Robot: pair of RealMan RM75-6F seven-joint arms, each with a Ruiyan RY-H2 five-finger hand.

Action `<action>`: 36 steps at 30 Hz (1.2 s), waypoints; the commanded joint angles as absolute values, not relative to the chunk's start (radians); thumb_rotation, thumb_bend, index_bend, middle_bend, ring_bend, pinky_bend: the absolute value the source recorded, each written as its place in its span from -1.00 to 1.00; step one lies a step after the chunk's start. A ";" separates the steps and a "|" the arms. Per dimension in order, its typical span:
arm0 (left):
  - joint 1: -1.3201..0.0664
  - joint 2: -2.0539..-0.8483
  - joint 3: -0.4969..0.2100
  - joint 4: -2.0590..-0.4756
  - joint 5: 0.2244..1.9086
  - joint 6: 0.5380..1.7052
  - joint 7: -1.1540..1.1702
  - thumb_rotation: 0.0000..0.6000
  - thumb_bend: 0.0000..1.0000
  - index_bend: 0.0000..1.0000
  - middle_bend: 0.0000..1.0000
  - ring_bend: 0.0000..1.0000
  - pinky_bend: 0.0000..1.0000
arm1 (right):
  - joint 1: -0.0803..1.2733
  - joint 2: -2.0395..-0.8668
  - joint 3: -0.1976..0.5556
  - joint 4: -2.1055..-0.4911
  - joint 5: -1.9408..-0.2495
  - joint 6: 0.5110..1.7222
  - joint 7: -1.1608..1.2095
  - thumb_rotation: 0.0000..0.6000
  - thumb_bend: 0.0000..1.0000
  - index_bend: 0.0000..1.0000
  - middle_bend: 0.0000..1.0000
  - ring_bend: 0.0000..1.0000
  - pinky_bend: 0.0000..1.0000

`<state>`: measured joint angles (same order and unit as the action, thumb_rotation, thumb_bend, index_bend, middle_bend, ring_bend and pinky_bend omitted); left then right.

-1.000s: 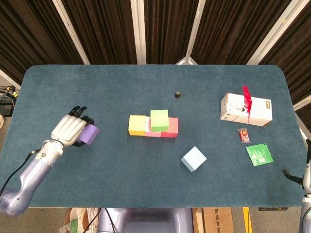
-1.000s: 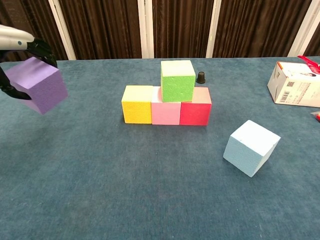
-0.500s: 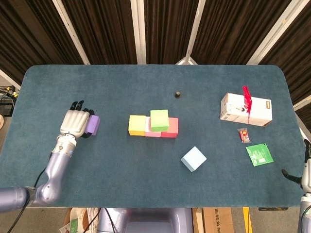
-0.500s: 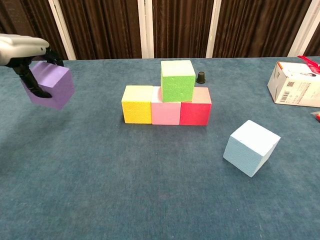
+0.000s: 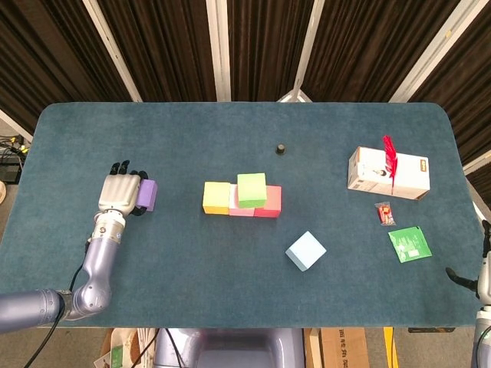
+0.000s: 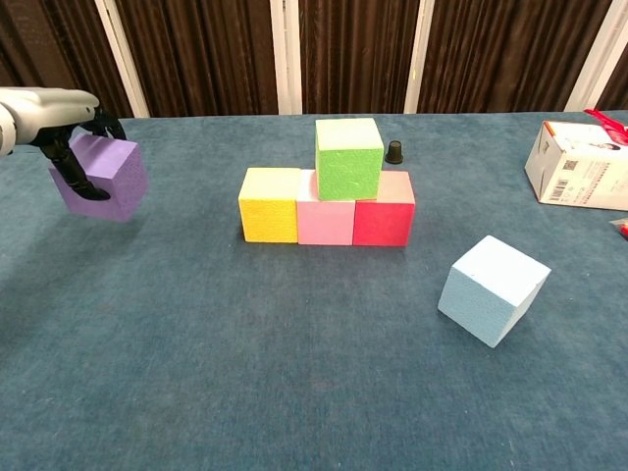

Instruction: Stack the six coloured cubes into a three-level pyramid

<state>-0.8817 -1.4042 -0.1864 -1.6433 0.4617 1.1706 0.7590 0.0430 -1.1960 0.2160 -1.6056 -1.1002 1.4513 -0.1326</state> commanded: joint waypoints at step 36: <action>-0.767 -0.991 -0.177 -1.773 1.002 0.736 0.345 1.00 -0.35 -0.79 -0.84 -1.00 -1.00 | 0.048 -1.210 0.214 -1.608 -1.097 1.447 -0.156 1.00 -0.74 -1.00 -0.95 -1.00 -1.00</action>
<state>-0.8131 -1.0900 -0.1934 -1.8018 0.7529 0.9122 0.5326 0.0473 -1.2099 0.2151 -1.6068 -1.0972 1.4485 -0.1550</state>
